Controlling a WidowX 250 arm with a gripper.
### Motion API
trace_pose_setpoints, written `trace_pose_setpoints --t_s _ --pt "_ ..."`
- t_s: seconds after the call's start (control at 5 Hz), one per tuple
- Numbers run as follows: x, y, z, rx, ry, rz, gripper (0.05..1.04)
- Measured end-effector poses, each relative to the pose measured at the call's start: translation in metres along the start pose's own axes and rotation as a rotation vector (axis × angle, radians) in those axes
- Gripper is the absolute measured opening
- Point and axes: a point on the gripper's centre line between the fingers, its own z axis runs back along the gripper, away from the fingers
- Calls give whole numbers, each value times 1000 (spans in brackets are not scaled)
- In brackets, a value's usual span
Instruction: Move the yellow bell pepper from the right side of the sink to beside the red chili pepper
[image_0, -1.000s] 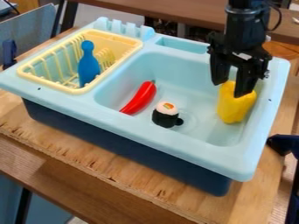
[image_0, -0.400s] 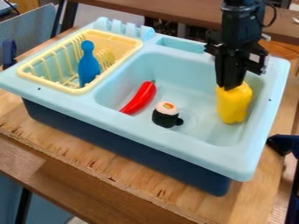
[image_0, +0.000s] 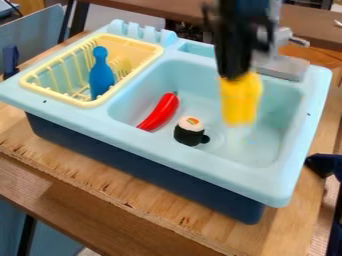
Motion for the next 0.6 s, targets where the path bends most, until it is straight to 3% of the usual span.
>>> trace_pose_setpoints --t_s 0.2,0.4,0.6 --pt "-20 12 29 24 -58 63 88" --pt "-25 28 32 23 -67 102 88" --pt "-30 57 26 63 -63 150 88"
